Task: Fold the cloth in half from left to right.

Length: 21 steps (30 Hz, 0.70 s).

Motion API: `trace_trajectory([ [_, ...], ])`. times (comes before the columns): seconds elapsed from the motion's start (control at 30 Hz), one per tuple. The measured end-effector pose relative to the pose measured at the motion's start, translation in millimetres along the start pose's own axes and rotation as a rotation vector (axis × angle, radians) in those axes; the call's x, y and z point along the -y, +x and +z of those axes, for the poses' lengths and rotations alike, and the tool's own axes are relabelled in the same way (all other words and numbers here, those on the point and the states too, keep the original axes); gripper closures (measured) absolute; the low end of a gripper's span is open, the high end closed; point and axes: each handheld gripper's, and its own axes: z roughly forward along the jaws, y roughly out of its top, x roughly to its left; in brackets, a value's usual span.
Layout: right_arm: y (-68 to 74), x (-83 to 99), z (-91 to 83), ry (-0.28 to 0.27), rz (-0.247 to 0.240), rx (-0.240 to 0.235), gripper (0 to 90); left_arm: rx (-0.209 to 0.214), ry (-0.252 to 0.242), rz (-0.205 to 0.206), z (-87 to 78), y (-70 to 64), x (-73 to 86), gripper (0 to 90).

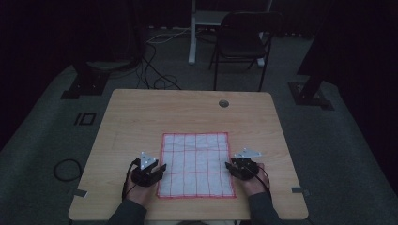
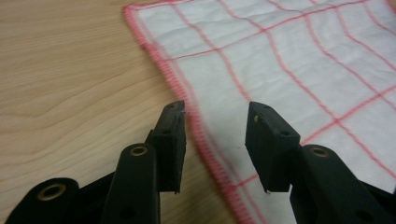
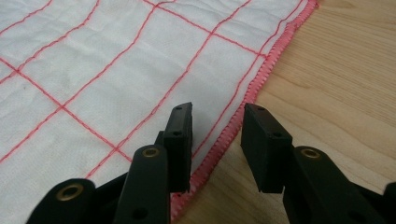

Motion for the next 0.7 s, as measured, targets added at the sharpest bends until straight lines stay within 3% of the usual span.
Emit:
trace_trajectory([
  [0.33, -0.4, 0.2, 0.2, -0.003, 0.005, -0.002, 63.1, -0.02, 0.018, -0.037, 6.6, 8.9, 1.0, 56.1],
  [0.7, -0.6, 2.3, -1.9, -0.004, 0.011, -0.001, 62.9, 0.008, 0.035, -0.065, 20.0, 9.3, -8.3, 56.0],
])
